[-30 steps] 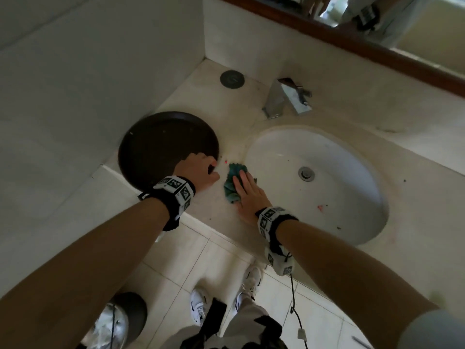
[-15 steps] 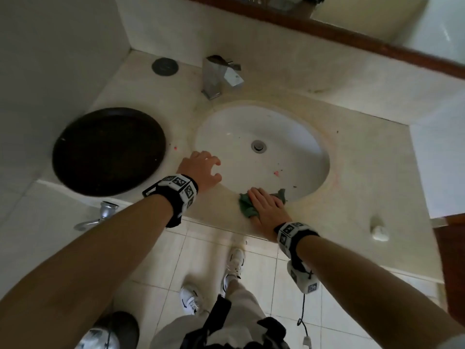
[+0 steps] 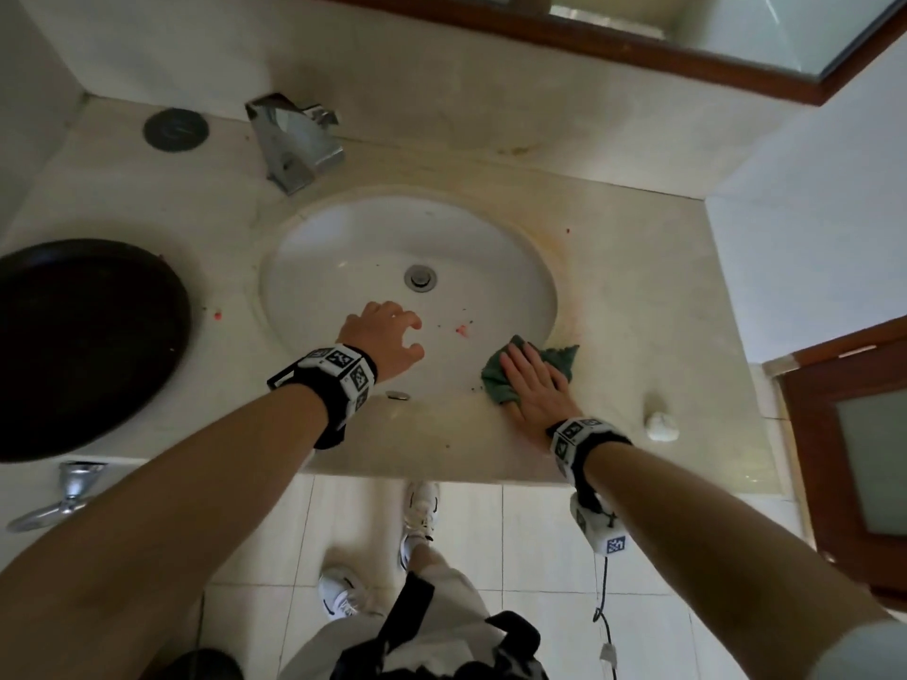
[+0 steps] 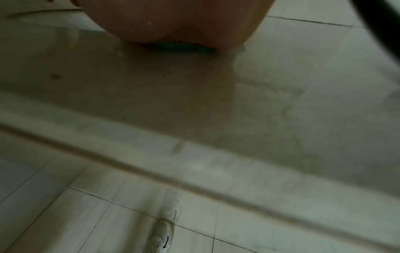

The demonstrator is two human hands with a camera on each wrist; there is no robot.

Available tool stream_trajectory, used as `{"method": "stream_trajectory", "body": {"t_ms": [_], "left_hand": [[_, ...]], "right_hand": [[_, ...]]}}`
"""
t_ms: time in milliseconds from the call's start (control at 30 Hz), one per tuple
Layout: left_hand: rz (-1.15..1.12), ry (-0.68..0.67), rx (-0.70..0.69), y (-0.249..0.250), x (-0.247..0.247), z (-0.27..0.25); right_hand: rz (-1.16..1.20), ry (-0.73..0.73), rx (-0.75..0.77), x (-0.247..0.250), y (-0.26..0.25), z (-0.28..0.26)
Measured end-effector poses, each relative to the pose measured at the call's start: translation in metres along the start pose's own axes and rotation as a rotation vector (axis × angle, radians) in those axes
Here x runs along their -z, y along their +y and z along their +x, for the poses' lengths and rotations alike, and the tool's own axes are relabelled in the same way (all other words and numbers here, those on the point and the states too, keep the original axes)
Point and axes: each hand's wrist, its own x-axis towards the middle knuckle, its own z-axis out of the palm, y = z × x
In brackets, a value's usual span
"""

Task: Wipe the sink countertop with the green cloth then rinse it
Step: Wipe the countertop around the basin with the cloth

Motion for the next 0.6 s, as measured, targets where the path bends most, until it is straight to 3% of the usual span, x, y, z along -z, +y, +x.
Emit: {"method": "stream_trajectory", "body": {"t_ms": [400,600], "left_hand": [[0.013,-0.062,-0.003,0.046,0.000,0.081],[-0.004,-0.070,0.020,0.044,0.004,0.085]], "right_hand": [[-0.029,-0.013,-0.067,0.035,0.092,0.065],[-0.013,0.023,-0.140,0.036,0.095,0.073]]}}
